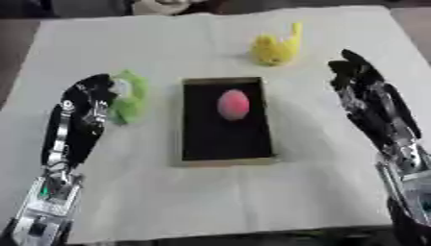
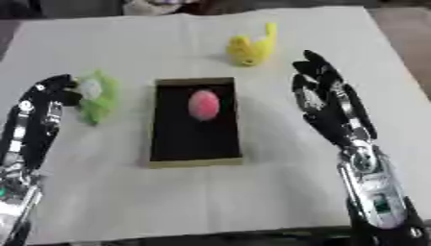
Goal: Pick up objects on the table and place them in the box.
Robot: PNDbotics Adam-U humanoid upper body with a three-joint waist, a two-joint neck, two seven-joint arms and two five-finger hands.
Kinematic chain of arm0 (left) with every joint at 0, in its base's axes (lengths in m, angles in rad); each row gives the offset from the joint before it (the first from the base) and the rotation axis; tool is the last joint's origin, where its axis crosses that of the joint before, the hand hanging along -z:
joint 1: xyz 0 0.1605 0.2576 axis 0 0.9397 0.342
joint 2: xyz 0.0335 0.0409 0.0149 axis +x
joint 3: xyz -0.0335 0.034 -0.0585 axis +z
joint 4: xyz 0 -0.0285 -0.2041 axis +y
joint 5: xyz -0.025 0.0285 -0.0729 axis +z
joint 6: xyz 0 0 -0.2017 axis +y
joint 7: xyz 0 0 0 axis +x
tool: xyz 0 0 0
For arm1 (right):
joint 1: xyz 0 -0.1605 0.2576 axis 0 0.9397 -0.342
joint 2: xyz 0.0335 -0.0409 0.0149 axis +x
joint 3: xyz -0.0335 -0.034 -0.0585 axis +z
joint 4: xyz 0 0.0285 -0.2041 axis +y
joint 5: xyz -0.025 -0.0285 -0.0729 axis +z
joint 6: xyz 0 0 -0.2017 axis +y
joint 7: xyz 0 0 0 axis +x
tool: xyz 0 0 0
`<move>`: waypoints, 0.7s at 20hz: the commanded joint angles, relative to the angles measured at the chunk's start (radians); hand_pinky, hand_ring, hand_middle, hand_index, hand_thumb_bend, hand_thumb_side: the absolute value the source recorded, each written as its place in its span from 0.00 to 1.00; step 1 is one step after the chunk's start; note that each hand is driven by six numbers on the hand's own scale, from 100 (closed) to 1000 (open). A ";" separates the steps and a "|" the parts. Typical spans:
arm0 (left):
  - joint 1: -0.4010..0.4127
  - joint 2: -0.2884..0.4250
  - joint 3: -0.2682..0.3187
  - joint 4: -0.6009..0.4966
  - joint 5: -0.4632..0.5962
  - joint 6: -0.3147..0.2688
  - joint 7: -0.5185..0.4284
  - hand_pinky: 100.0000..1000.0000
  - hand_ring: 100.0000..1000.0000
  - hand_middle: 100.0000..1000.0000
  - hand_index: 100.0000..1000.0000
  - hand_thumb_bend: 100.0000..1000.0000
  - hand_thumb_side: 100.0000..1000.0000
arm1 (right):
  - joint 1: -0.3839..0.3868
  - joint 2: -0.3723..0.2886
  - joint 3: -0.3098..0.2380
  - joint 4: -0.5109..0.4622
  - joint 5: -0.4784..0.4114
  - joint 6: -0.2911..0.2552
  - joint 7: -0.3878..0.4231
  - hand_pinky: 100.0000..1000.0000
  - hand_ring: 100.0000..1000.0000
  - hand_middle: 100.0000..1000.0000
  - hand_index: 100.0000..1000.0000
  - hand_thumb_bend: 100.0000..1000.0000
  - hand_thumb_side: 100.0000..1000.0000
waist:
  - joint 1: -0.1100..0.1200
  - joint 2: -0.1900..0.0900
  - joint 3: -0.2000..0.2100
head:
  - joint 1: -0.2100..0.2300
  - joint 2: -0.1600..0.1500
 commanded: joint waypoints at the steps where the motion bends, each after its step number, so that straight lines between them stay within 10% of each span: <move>1: -0.010 0.007 0.001 -0.020 -0.001 0.000 0.004 0.65 0.61 0.63 0.77 0.08 0.74 | -0.012 -0.003 0.001 -0.025 0.005 -0.003 0.004 0.82 0.91 0.80 0.96 0.00 0.61 | -0.016 -0.016 -0.001 | 0.002 0.005; 14: -0.012 0.019 0.006 -0.023 -0.007 0.004 0.007 0.65 0.62 0.64 0.77 0.08 0.73 | -0.011 -0.003 0.001 -0.024 0.007 -0.003 0.005 0.82 0.91 0.80 0.96 0.00 0.60 | -0.015 -0.016 -0.003 | 0.003 0.005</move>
